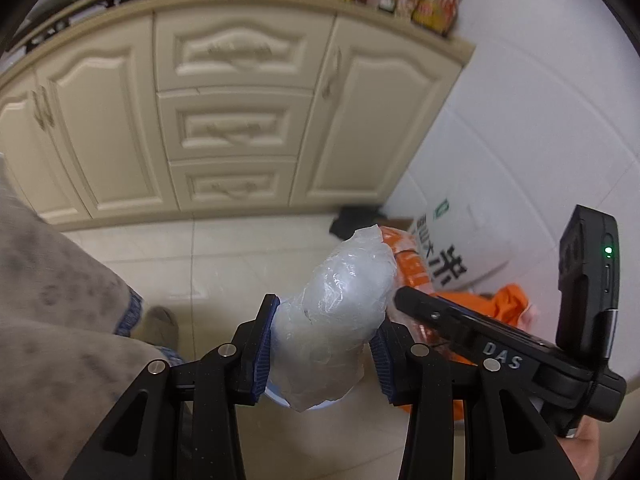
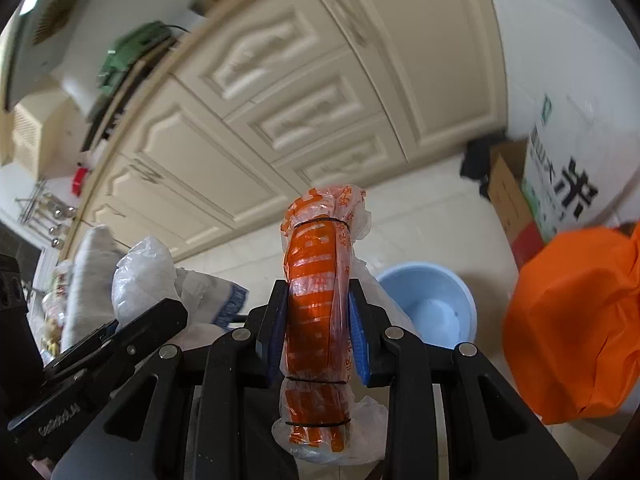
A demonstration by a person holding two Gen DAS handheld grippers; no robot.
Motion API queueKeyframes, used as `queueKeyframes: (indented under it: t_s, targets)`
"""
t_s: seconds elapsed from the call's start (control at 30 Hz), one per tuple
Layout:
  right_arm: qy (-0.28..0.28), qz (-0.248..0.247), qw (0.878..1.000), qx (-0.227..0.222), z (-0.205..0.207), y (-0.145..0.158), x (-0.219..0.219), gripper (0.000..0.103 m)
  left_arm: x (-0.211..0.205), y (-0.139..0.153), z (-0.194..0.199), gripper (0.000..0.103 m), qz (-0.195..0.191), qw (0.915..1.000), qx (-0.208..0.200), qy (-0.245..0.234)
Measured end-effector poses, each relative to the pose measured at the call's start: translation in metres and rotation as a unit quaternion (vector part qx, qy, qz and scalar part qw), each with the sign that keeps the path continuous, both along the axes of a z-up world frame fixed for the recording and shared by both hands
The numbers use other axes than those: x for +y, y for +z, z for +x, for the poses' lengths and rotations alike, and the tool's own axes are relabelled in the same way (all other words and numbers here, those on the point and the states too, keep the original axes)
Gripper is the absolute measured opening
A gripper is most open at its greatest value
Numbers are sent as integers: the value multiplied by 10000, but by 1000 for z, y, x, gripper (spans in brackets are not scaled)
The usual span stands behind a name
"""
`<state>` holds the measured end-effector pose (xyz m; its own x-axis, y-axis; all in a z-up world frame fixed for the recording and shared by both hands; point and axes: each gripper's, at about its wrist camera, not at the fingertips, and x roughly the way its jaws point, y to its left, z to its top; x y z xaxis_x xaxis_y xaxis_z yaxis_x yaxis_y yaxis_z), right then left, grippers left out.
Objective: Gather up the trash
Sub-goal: 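Carry the white bag and orange pack to the blue bin and release both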
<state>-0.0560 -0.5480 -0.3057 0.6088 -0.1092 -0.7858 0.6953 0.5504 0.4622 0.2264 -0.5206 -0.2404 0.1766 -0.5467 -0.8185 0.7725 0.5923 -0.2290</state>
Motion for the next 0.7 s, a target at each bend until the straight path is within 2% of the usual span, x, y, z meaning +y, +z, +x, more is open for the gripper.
queueKeyframes:
  t_s: [0.13,0.17,0.2,0.27,0.3,0.37,0.4,0.47,0.53,0.7]
  targets:
    - [-93,333,9988,358,2,-37,-20,32,-41,-34,21,44,409,9988,207,-166]
    - [-134,369,9984,401,1,-42,-23,33,-47,-38,22,53,476,9986,182,-162]
    - [-187,433,9980,411,-1,-48,-26,36,-52,-42,26,69,579,9981,140,-136]
    - [-270,488,9976,420,-5,-53,-29,50,-60,-47,31,85,675,9976,67,-122]
    - [-332,469,9975,420,-8,-53,-30,60,-65,-49,32,88,713,9974,-4,-77]
    - [-386,434,9975,408,-11,-51,-31,65,-68,-50,37,94,802,9967,-126,-12]
    - [-413,424,9975,395,-13,-49,-31,67,-68,-48,37,96,816,9965,-178,22]
    - [-490,381,9975,350,-17,-43,-30,79,-68,-48,35,96,799,9965,-247,83]
    - [-575,298,9975,281,-21,-33,-27,103,-68,-43,38,96,758,9964,-325,172]
    - [-625,85,9976,272,-22,-9,-12,103,-41,-8,20,99,474,9964,-620,336]
